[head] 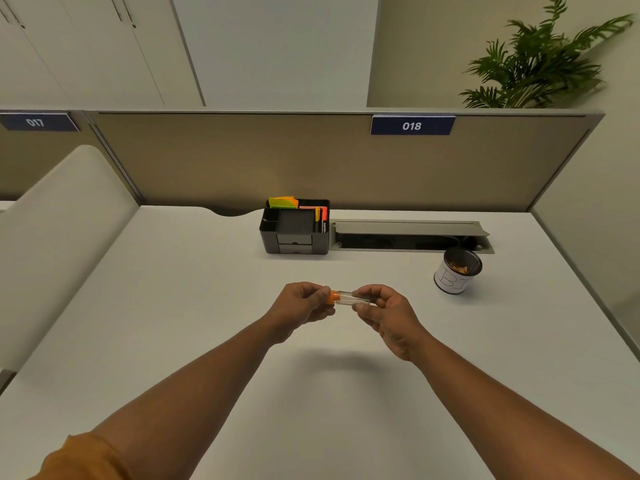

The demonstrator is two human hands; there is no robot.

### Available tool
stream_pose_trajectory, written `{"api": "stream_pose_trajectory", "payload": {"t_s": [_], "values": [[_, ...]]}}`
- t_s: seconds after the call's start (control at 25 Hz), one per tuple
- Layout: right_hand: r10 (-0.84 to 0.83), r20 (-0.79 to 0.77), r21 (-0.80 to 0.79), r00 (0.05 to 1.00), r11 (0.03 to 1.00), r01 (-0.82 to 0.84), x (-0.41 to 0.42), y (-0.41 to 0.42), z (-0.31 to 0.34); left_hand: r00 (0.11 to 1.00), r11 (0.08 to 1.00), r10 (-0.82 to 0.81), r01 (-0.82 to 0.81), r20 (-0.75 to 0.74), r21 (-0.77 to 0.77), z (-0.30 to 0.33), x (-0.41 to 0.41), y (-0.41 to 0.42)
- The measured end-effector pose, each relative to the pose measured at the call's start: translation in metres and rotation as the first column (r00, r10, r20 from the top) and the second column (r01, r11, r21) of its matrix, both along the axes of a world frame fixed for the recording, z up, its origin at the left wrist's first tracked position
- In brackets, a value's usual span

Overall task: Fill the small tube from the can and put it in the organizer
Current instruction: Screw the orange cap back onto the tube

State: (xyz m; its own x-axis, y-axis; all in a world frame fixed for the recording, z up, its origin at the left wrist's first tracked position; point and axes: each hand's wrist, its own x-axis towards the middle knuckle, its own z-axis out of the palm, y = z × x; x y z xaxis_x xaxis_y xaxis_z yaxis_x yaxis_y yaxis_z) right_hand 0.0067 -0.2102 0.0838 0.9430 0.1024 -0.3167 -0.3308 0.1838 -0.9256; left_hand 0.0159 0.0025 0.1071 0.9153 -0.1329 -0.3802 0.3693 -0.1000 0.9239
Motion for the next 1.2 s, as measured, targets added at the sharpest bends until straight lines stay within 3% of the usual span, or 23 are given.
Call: {"api": "stream_pose_trajectory", "payload": {"t_s": [0.68,1.2], "values": [[0.077,0.046,-0.07,0.996,0.995,-0.074,0.0012,-0.0041,0.0007,0.997,0.988,0.034,-0.023,-0.065,0.152,0.0052,0.0042,-0.0074],[-0.005,0.045,-0.052,0.999,0.999,0.008,-0.0047,-0.0047,0.0042,0.998,0.999,0.02,-0.022,-0.06,-0.027,0.0076,0.0016,-0.0091]]}}
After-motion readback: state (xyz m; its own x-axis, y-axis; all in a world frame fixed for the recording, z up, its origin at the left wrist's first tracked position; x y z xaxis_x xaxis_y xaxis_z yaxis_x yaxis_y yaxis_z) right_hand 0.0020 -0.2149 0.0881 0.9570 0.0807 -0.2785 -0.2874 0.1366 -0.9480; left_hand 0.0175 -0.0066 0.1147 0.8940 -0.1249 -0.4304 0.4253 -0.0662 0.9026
